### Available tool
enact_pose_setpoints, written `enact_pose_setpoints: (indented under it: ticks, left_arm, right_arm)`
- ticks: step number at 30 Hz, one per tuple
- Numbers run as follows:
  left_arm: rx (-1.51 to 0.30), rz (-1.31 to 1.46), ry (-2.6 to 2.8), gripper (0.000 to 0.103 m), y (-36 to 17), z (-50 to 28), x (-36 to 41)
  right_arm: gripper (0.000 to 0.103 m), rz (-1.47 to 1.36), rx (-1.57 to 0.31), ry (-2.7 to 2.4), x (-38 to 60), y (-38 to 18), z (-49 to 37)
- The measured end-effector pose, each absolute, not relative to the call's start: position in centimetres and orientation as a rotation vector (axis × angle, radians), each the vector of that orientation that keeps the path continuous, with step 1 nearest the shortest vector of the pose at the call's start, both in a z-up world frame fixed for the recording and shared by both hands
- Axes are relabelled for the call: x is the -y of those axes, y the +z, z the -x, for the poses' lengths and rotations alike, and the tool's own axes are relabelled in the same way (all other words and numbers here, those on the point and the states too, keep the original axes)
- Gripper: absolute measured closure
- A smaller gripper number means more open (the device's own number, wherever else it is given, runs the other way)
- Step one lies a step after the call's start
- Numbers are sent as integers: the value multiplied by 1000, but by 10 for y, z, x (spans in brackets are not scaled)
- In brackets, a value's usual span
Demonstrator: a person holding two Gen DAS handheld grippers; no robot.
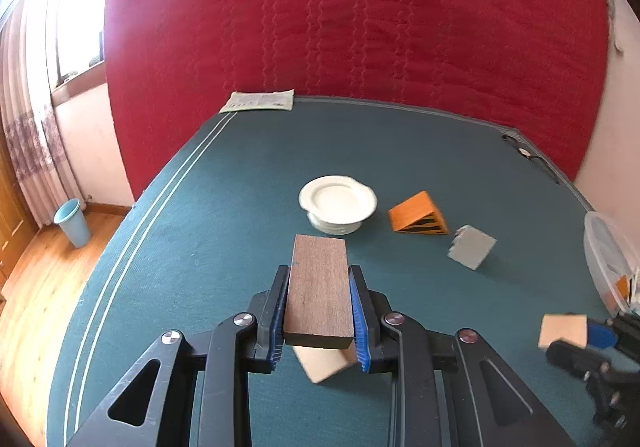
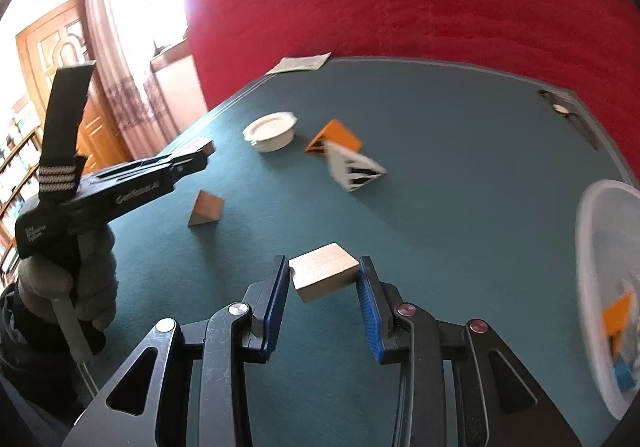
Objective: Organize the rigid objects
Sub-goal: 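Lift and carry both held wooden blocks over the clear bowl, then open both grippers to drop the wooden blocks into the bowl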
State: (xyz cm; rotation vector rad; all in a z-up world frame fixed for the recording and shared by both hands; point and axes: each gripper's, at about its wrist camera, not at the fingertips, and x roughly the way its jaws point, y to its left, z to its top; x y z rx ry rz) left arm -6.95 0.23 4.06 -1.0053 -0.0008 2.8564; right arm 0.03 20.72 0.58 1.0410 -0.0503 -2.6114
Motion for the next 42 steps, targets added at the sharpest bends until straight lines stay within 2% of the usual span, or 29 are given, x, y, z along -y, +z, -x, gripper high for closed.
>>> enact_pose_setpoints:
  ticks: [16, 25, 42]
  left_arm:
    - [-134, 878, 2731, 74, 65, 52, -81]
    - [-192, 826, 2631, 74, 74, 45, -133]
    - [-307, 753, 2314, 74, 83, 22, -254]
  right_arm:
    - [67, -945, 238, -2971, -328, 38, -37]
    - [67, -978, 340, -3100, -387, 35, -50]
    - [66, -1013, 463, -3217, -426, 31, -60]
